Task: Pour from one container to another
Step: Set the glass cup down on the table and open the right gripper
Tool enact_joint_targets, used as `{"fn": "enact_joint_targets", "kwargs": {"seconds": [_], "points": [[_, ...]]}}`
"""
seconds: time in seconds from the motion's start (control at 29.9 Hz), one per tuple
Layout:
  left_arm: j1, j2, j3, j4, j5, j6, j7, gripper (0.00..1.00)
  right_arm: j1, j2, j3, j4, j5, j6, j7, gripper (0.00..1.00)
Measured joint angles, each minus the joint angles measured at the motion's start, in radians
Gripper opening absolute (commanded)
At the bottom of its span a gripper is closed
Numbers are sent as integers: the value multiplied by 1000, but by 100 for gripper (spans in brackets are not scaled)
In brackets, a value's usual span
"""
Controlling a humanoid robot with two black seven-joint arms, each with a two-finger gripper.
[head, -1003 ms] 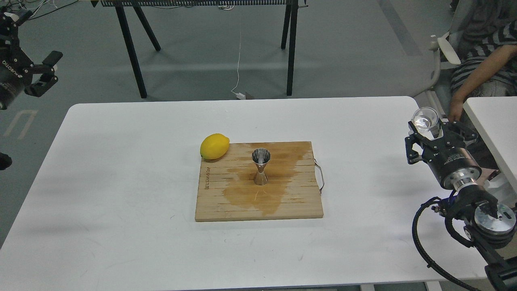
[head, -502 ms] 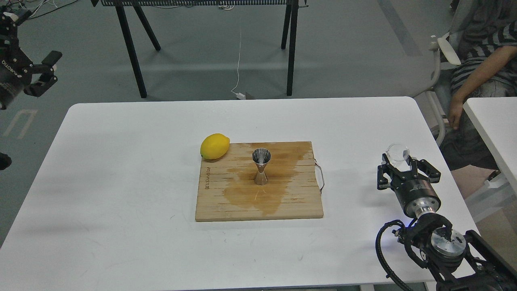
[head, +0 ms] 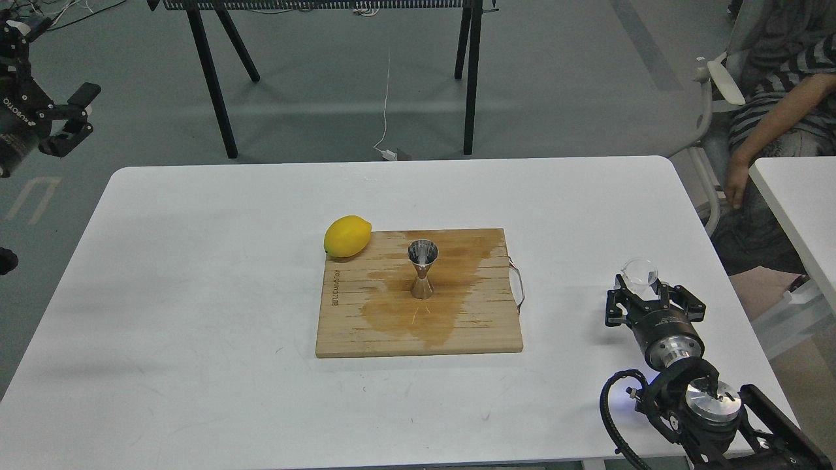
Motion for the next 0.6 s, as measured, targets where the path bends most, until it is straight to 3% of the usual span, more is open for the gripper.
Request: {"fn": "enact_joint_targets", "kwargs": {"seconds": [0.03, 0.07, 0.1, 0.13, 0.6], "points": [[0, 0, 0, 0, 0, 0, 0, 100, 1, 1, -3, -4, 0, 1, -1, 60], [0, 0, 0, 0, 0, 0, 0, 100, 2, 2, -6, -8, 0, 2, -2, 70], [0, 0, 0, 0, 0, 0, 0, 100, 3, 5, -8, -10, 0, 3, -3, 89], [0, 0, 0, 0, 0, 0, 0, 100, 4, 7, -9, -11, 0, 3, -3, 92], [-2, 2, 0, 0, 0, 0, 1, 100, 7, 20, -13, 1, 0, 12, -5, 99]]}}
